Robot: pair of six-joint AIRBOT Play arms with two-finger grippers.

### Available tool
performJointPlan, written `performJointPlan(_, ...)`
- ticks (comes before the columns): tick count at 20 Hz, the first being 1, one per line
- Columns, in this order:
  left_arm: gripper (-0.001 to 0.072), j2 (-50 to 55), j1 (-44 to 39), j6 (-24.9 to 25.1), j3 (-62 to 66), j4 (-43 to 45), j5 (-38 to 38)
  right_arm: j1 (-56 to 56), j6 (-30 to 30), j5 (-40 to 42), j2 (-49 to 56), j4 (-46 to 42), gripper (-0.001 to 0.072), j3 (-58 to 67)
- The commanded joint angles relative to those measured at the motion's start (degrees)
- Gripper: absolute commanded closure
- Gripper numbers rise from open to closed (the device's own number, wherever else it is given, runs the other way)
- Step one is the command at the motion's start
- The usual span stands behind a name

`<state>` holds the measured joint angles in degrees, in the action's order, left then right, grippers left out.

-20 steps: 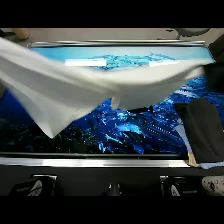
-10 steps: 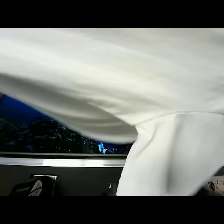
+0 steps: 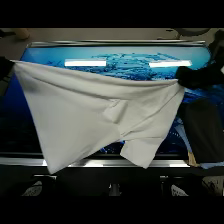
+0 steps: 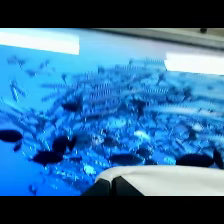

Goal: Fold the shirts.

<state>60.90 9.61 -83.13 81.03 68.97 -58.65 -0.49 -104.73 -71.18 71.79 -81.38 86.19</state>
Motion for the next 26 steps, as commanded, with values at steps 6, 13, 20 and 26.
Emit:
performJointPlan(6,0.0632,26.1,-3.3,-7.7,-5.9,-4.9,1.2,0.1,1.2,8.0,25.7,27.3,0.0671,-1.4)
performJointPlan(13,0.0322,21.7,5.4,1.0,-10.0,0.4,-26.8,-11.7,13.8,-10.2,19.7,12.7,0.0232,-0.3)
performJointPlan(20,0.0180,7.5,6.7,4.9,-45.8,-7.3,-14.2,-13.1,17.6,-11.4,18.7,13.2,0.0287,-14.1)
performJointPlan(26,0.0180,8.2,6.7,5.2,-49.6,-10.5,-7.7,-12.8,20.0,-9.7,18.8,13.3,0.0158,-15.0)
